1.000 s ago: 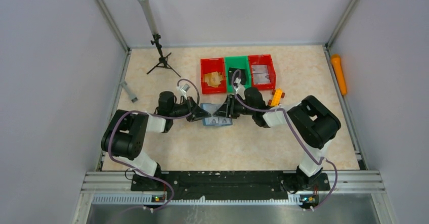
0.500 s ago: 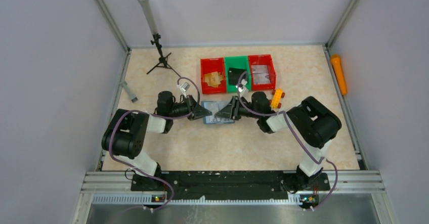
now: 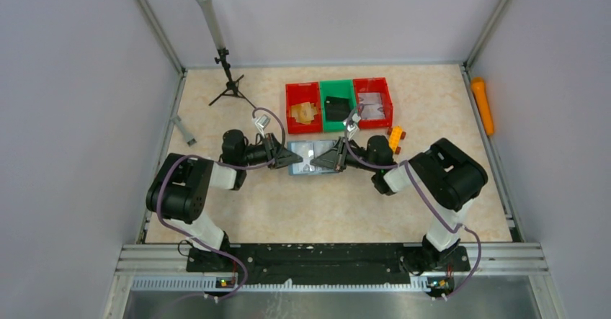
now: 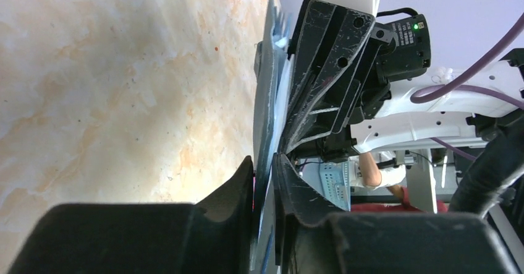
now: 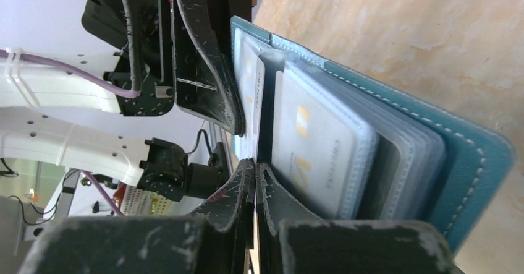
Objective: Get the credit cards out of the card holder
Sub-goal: Remove the credit card from the card holder.
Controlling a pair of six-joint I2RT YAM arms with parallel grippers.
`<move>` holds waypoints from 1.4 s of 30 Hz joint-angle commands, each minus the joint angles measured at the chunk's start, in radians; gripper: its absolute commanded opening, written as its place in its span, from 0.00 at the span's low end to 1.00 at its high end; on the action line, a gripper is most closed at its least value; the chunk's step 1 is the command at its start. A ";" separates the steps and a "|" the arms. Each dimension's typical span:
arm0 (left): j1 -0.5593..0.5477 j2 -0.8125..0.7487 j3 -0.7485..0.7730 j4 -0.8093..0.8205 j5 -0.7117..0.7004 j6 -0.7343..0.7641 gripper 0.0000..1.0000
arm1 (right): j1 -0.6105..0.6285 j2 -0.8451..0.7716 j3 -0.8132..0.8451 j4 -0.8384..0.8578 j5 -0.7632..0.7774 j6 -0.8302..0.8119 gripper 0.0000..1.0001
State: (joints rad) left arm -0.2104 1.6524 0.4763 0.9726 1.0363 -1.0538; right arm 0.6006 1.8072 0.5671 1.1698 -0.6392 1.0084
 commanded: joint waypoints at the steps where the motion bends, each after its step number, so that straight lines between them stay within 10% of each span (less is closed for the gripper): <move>1: 0.005 -0.003 -0.009 0.063 0.001 0.004 0.26 | -0.017 -0.046 -0.008 0.138 -0.026 0.024 0.00; 4: 0.009 -0.015 -0.015 0.058 -0.005 0.010 0.35 | -0.024 -0.048 -0.011 0.127 -0.019 0.022 0.00; 13: 0.027 -0.042 -0.039 0.077 -0.017 0.007 0.00 | -0.039 -0.051 -0.015 0.087 0.001 0.009 0.00; 21: 0.033 -0.028 -0.048 0.131 -0.007 -0.025 0.00 | -0.045 -0.080 -0.026 0.051 0.021 -0.021 0.00; 27: 0.029 0.005 -0.048 0.199 0.012 -0.064 0.00 | -0.045 -0.066 -0.027 0.114 -0.010 0.001 0.30; 42: -0.006 0.044 -0.022 0.217 0.033 -0.078 0.00 | -0.045 -0.064 -0.026 0.142 -0.023 0.013 0.31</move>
State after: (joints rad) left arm -0.2043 1.6939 0.4335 1.1091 1.0363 -1.1316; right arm 0.5663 1.7737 0.5369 1.2205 -0.6445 1.0222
